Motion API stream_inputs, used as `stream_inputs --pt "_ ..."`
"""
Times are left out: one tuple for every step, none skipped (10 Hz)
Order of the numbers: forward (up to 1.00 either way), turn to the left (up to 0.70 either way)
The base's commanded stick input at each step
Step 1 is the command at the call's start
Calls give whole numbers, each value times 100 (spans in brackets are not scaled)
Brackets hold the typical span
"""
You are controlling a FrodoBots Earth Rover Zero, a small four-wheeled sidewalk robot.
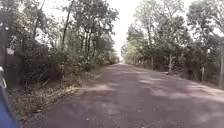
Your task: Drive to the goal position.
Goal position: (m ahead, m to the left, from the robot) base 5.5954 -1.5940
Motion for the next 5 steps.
stream_inputs --pt "0 0" --pt "3 0" --pt "4 0" --pt "4 0" --pt "1 0"
